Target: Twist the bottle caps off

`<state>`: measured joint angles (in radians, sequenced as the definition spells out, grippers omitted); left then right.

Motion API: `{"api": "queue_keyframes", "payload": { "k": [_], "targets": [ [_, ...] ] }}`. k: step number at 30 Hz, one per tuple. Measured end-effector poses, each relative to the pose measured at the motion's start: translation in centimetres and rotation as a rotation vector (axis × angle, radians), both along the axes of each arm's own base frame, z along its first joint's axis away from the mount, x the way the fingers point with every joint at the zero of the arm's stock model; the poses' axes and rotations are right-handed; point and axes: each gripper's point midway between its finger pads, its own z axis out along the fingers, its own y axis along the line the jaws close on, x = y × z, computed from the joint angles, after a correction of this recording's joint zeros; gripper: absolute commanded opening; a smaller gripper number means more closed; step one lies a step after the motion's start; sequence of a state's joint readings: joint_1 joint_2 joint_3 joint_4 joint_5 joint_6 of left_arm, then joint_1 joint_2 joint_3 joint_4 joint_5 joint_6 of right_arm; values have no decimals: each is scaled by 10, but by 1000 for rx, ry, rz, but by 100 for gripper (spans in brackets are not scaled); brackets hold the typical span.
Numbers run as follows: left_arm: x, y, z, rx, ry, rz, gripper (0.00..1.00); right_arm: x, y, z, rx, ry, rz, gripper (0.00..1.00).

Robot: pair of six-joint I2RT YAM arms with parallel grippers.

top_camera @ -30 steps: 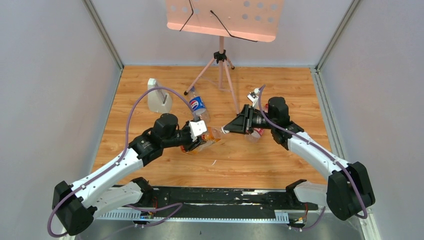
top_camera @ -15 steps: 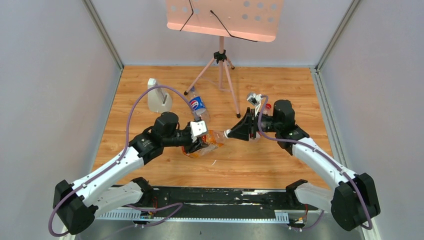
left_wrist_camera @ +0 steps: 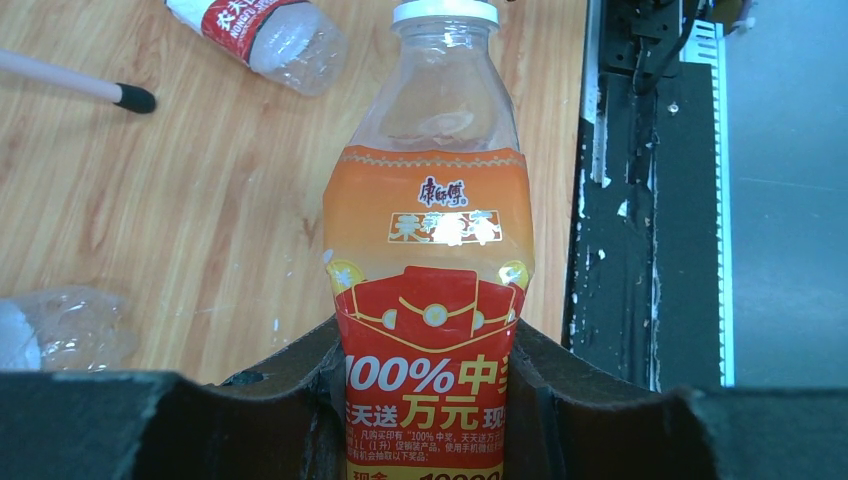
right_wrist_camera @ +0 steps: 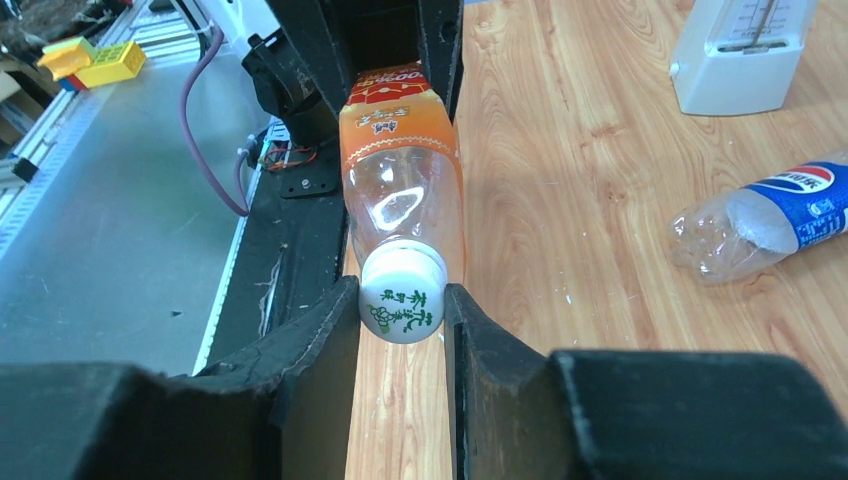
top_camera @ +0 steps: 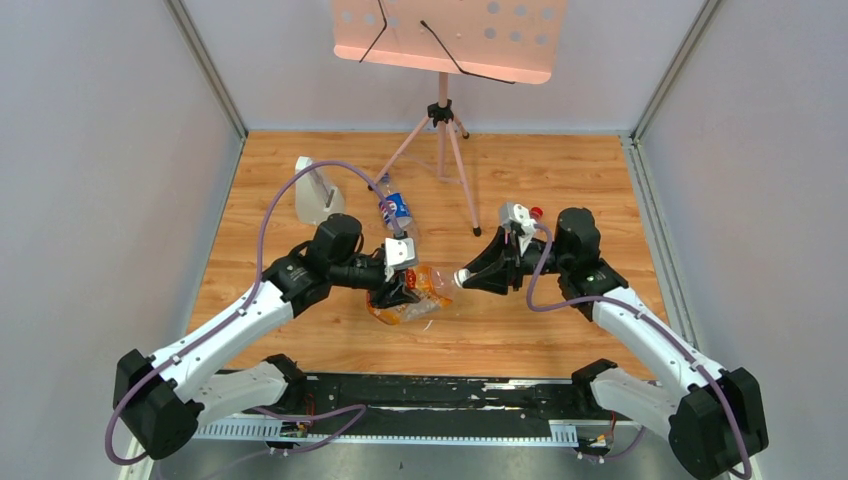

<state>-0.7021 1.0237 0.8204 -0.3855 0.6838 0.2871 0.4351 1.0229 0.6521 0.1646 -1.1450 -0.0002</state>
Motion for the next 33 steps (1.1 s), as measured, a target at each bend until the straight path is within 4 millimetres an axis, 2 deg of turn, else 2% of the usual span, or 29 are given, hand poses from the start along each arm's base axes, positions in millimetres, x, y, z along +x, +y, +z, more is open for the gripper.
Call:
{"api": "queue_keyframes", "payload": {
  "k": [10, 33],
  "targets": [
    [-8, -3, -3, -2, 44, -50, 0, -11, -4, -3, 11, -105, 40, 0],
    [-14, -6, -4, 8, 94, -85, 0, -22, -10, -3, 36, -289, 79, 0]
  ]
}}
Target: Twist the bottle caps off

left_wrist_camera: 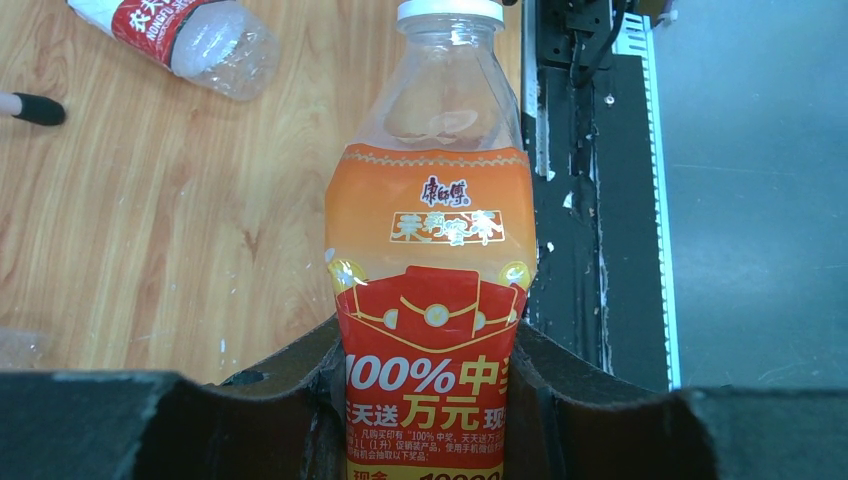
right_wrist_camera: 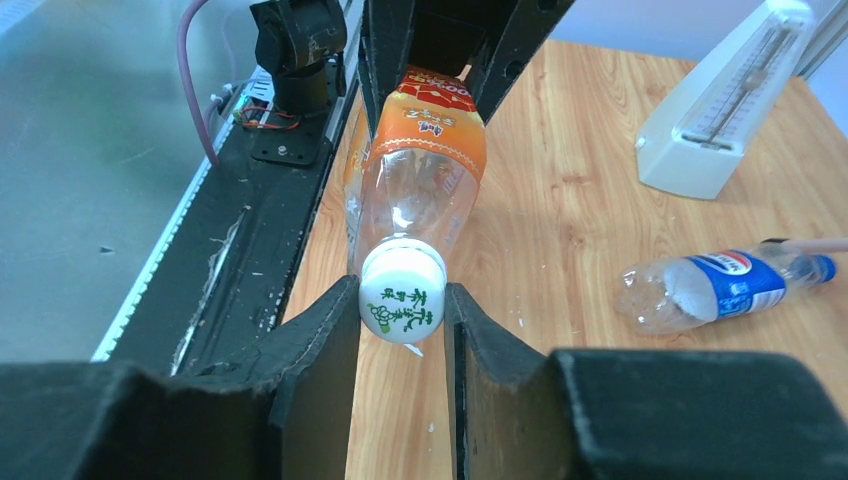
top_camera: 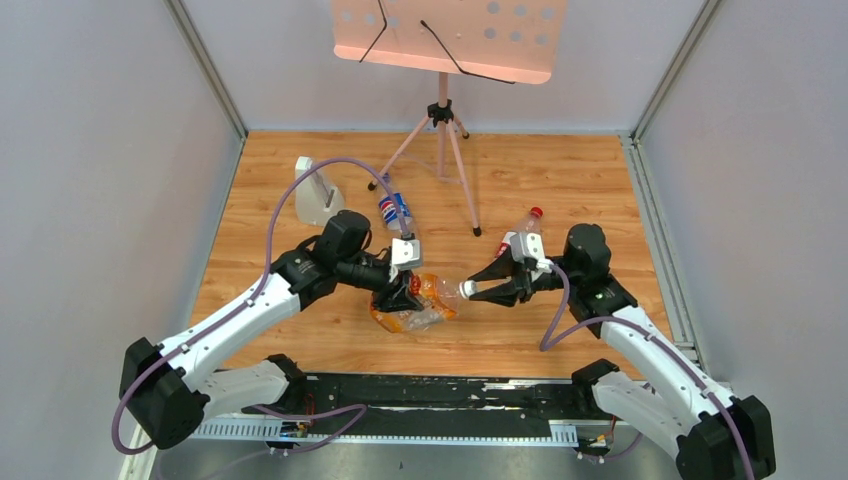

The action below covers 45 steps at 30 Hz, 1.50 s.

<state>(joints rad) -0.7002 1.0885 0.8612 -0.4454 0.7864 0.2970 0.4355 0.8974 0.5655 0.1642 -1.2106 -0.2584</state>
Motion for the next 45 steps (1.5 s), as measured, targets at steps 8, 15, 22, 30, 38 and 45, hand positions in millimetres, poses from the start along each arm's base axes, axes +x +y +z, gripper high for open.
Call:
{"api": "queue_keyframes", "payload": {
  "k": [8, 15, 22, 30, 38, 45],
  "targets": [
    [-4, -2, 2, -8, 18, -27, 0, -6, -3, 1, 9, -130, 26, 0],
    [-7, -1, -4, 16, 58, -34, 0, -8, -3, 2, 16, -186, 42, 0],
    [-4, 1, -9, 40, 54, -10, 0, -1, -1, -1, -2, -124, 16, 0],
    [31, 15, -9, 100, -72, 187, 0, 29, -2, 5, -4, -7, -189, 5],
    [66, 58, 22, 18, -292, 552, 0, 93, -3, -17, -18, 441, -549, 10],
    [78, 103, 54, -119, -425, 832, 0, 122, 18, -83, -194, 921, -654, 7]
  ]
}}
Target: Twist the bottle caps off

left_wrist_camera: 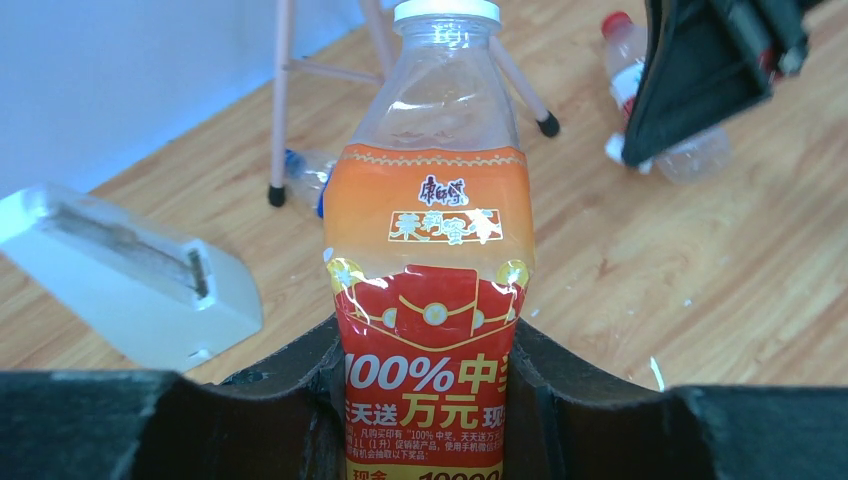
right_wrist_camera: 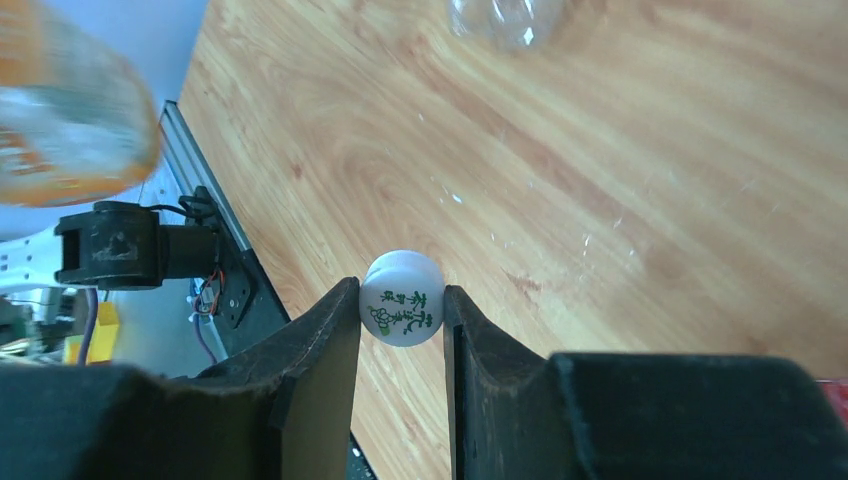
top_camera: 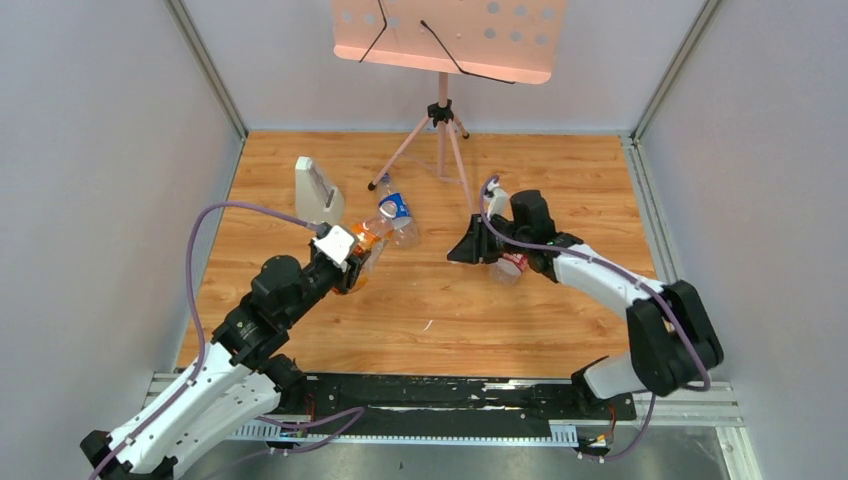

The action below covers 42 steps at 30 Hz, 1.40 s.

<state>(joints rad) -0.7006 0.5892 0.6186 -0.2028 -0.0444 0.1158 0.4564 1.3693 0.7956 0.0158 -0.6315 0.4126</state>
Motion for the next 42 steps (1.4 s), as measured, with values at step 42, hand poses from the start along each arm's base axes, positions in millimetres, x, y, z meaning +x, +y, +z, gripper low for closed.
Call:
{"api": "queue_keyframes", "payload": {
  "k": [42],
  "targets": [
    [-1, 30, 22, -97, -63, 144, 1, 59, 16, -124, -474, 268, -273, 45]
  ]
}}
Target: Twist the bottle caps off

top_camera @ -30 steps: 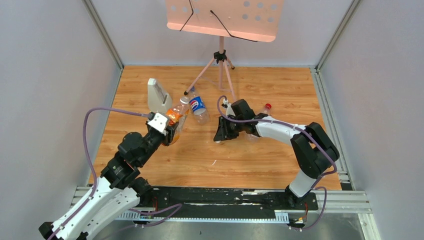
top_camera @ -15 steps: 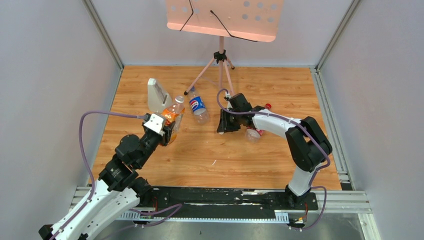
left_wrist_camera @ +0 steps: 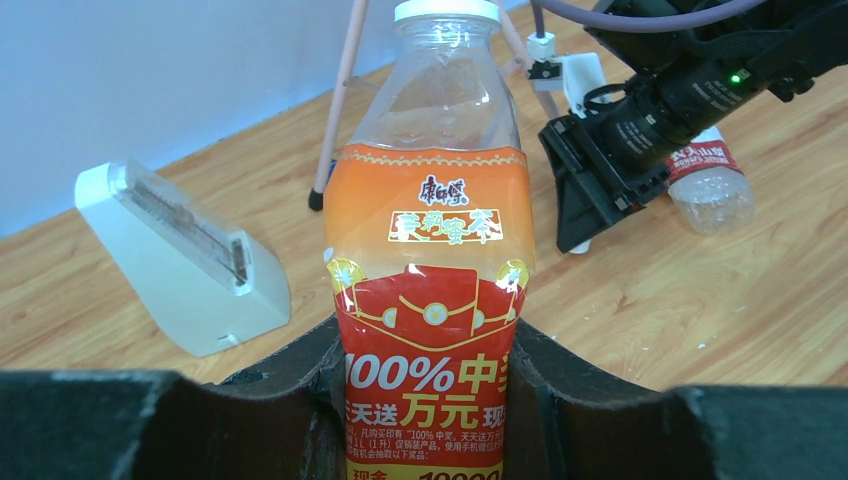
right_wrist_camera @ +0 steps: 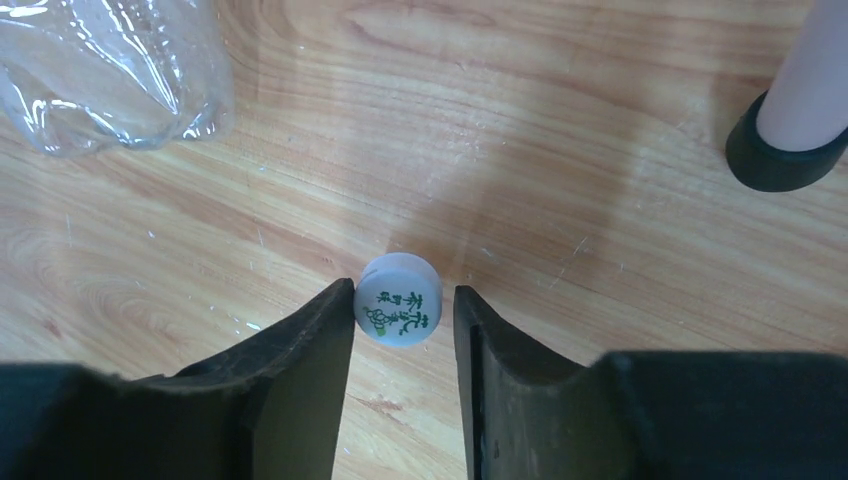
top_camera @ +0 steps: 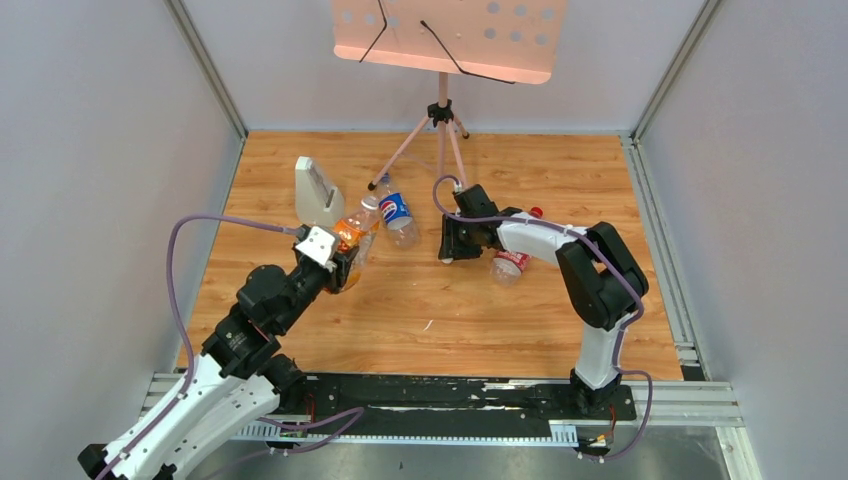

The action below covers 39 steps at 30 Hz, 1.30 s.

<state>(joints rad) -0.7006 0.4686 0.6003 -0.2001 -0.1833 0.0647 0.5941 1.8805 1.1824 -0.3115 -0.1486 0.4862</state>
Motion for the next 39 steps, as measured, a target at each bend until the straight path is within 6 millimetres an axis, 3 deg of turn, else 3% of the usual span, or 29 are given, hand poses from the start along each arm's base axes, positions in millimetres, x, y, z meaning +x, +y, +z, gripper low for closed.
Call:
{"api": "queue_keyframes", "payload": {
  "k": [6, 17, 21, 25, 33, 35, 39],
  "targets": [
    [0, -14, -7, 7, 29, -59, 1, 2, -1, -2, -9, 0, -7, 54],
    [1, -30, -16, 13, 63, -122, 1, 5, -3, 0, -18, -13, -18, 56],
    [0, -31, -15, 11, 60, -129, 1, 2, -4, 12, -2, -31, -17, 56],
    [0, -32, -13, 5, 54, -133, 1, -7, -8, 54, 66, -95, -9, 59],
    [0, -44, -12, -7, 46, -187, 2, -31, -16, 191, 342, -357, 24, 67],
    [-1, -49, -13, -10, 48, -211, 3, -40, -17, 213, 400, -398, 44, 68],
    [-2, -60, -18, -13, 61, -259, 3, -63, -15, 238, 499, -429, 98, 73]
  ]
}}
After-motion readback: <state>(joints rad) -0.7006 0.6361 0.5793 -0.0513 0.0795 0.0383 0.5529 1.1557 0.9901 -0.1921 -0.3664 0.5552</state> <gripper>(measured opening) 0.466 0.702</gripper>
